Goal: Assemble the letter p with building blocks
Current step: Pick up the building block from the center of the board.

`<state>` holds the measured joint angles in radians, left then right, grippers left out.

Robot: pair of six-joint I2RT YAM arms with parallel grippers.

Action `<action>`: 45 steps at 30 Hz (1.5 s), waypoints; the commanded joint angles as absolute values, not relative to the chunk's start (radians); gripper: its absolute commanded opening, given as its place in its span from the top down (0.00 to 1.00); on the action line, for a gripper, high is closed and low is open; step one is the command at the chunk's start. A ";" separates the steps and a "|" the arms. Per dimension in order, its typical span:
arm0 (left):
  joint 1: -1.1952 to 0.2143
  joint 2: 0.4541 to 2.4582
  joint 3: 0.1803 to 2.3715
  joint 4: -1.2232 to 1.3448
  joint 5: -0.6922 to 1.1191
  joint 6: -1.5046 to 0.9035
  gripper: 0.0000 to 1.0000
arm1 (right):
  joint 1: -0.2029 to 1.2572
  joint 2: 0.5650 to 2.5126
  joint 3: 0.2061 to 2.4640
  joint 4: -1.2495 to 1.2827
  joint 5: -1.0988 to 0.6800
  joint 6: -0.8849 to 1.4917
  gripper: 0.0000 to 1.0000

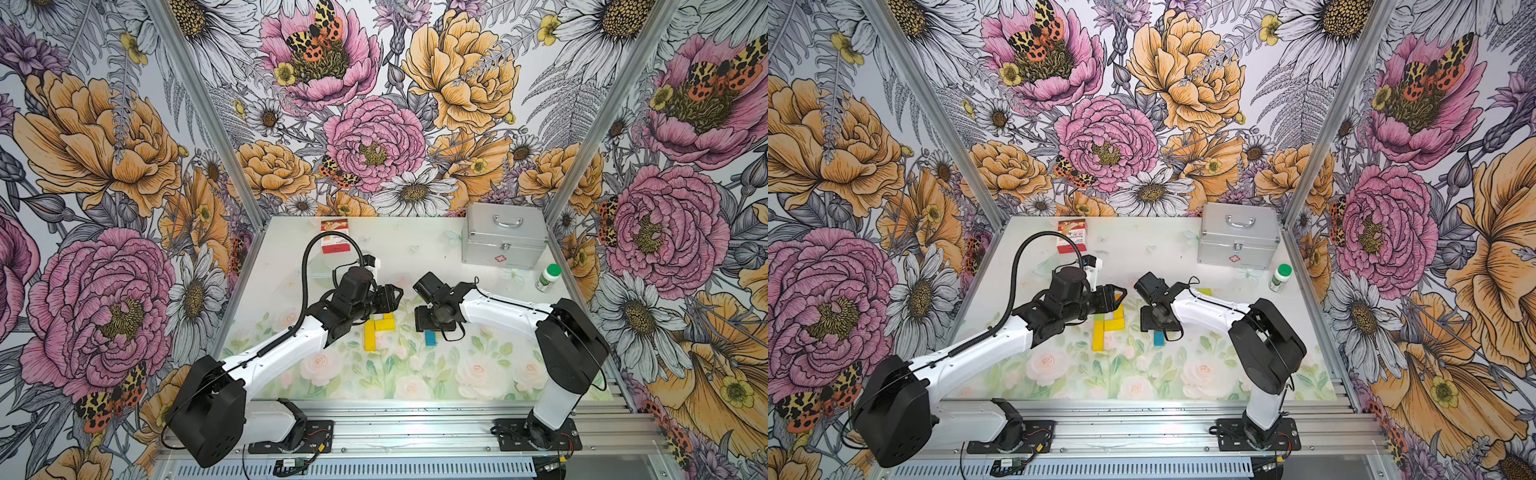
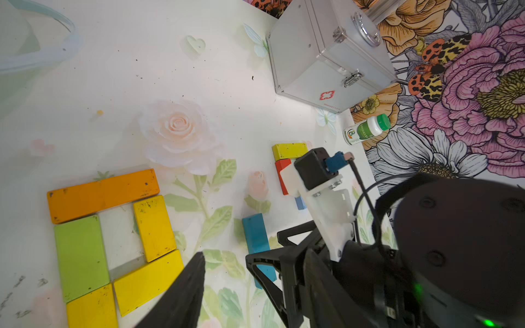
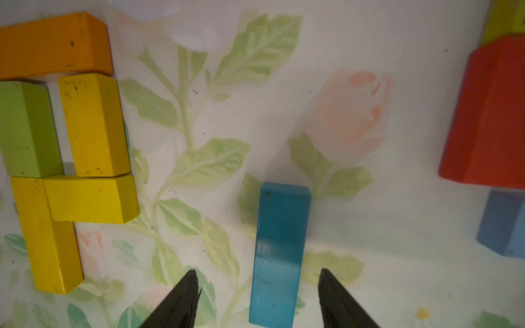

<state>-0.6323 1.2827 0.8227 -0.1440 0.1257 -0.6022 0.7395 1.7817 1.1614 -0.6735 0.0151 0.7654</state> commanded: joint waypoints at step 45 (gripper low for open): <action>-0.880 1.616 0.983 -0.065 0.125 -0.724 0.43 | 0.569 1.613 0.949 -0.675 0.051 0.676 1.00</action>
